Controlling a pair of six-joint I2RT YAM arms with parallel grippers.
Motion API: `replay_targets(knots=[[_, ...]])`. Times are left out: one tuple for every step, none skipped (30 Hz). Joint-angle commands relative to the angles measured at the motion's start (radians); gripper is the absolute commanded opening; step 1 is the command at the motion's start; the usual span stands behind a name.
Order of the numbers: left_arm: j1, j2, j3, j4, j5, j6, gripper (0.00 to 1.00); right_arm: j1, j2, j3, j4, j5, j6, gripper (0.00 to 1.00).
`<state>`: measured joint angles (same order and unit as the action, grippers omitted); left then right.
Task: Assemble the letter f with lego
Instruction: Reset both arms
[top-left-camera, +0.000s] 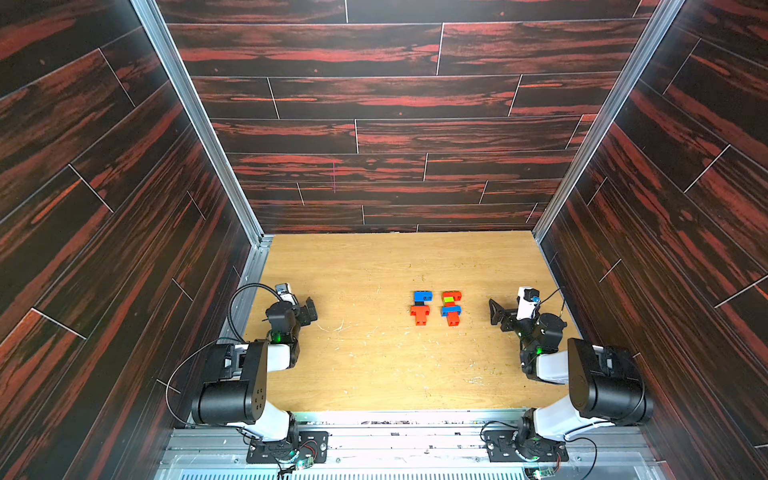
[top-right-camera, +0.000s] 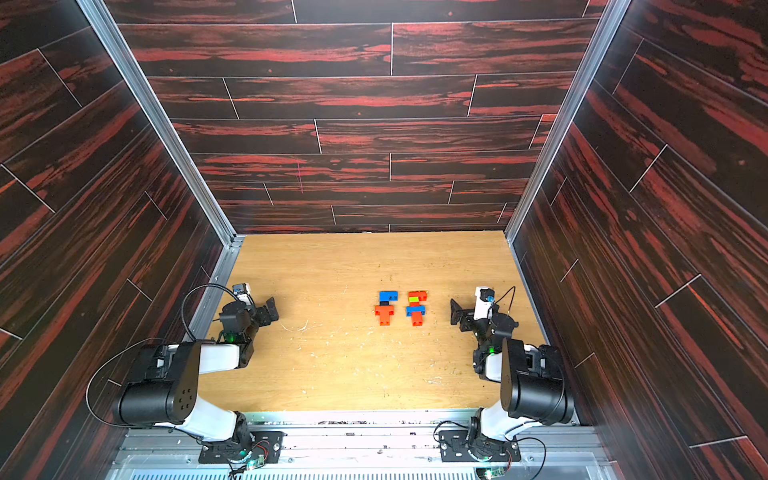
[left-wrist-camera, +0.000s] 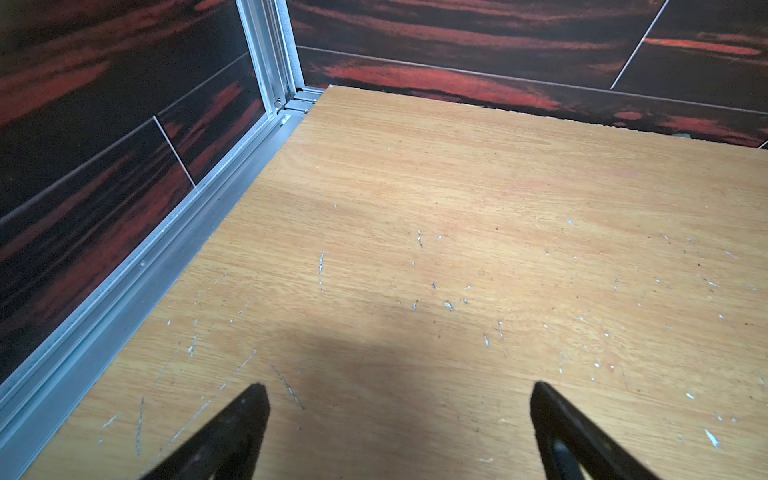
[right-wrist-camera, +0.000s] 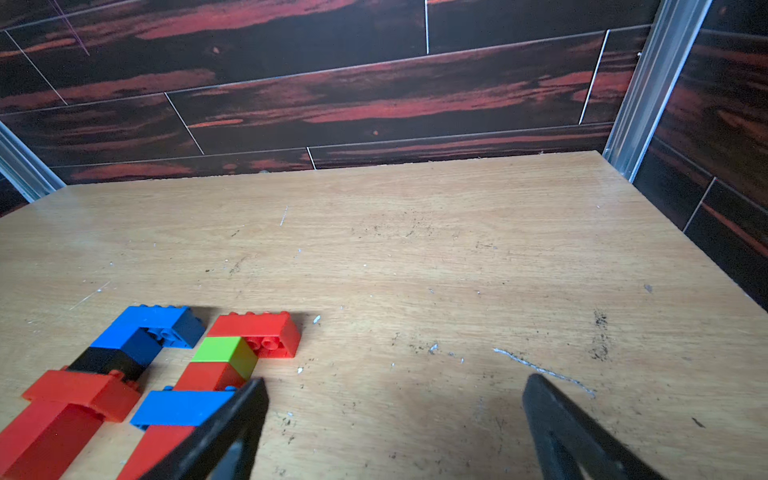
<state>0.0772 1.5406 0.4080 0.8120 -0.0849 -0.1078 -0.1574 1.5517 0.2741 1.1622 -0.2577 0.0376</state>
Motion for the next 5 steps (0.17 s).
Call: replay_targets(knots=[[-0.001,0.004,0.025,-0.007,0.005,0.012,1.0,0.003,0.001,0.016,-0.003,0.005,0.005,0.98],[-0.001,0.003,0.025,-0.006,0.005,0.012,1.0,0.003,0.003,0.016,-0.002,0.005,0.005,0.98],[-0.002,0.002,0.023,-0.005,0.005,0.012,1.0,0.003,0.002,0.016,-0.002,0.005,0.005,0.98],[-0.002,0.001,0.022,-0.005,0.005,0.012,1.0,0.002,0.002,0.016,-0.002,0.006,0.006,0.98],[-0.002,-0.002,0.017,0.002,0.004,0.011,1.0,0.003,0.002,0.016,-0.001,0.005,0.005,0.98]])
